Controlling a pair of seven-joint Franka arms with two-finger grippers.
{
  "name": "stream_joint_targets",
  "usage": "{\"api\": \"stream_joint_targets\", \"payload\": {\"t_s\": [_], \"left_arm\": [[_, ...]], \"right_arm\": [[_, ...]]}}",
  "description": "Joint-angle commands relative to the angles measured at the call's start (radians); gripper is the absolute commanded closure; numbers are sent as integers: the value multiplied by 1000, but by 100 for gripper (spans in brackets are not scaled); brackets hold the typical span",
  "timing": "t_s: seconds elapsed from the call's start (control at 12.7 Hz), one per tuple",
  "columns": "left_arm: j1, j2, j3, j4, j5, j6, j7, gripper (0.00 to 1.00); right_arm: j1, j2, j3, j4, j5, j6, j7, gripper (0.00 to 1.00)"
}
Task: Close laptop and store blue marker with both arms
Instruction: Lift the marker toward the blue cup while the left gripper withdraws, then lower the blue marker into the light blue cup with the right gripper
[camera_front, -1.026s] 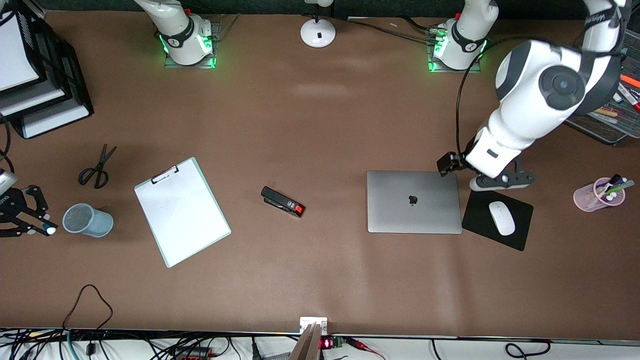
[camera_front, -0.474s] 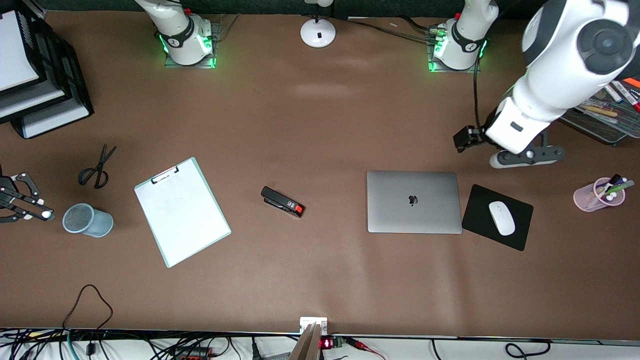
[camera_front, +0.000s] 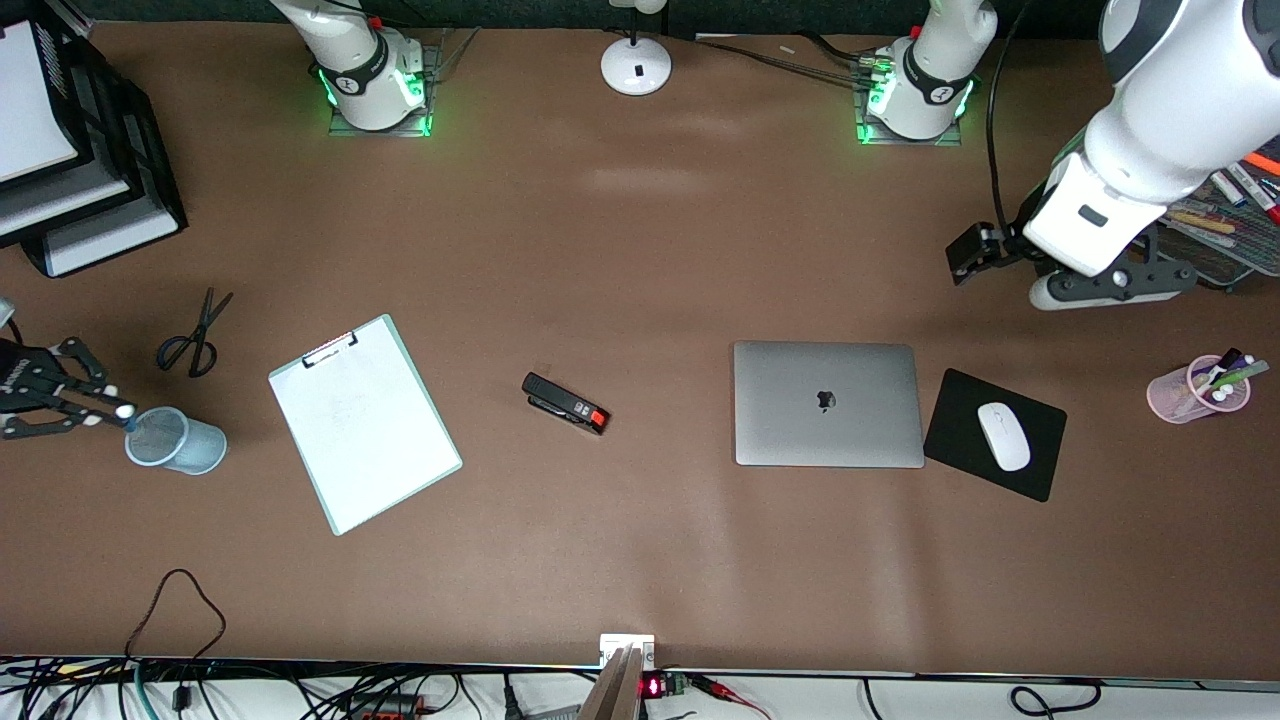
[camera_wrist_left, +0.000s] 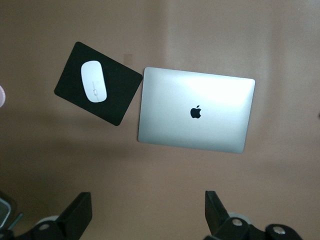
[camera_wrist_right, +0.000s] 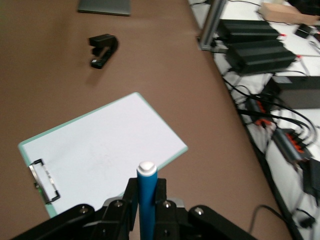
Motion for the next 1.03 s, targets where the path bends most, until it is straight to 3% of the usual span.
{"api": "stream_joint_targets", "payload": {"t_s": [0.0,0.24,0.55,0.71,0.95], "left_arm": [[23,-50,-3,-1,18,-40,51,0],[47,-85,-6,-7,16,-76,114,0],[49,-117,-2,-5,18,-103,143,0],[46,-110,-14,16,88,-99,146,0],[76,-107,-2,30,35,-100,148,0]], "right_arm": [[-29,18,13,7,-58,-63,-115,100],[-43,35,13,7,-108,-104,-208,100],[-51,81,16,77,-91,-104,-214,100],[-51,116,18,131,-83,-104,-216,100],[-72,145,19,134,-70,-103,-220,100]]}}
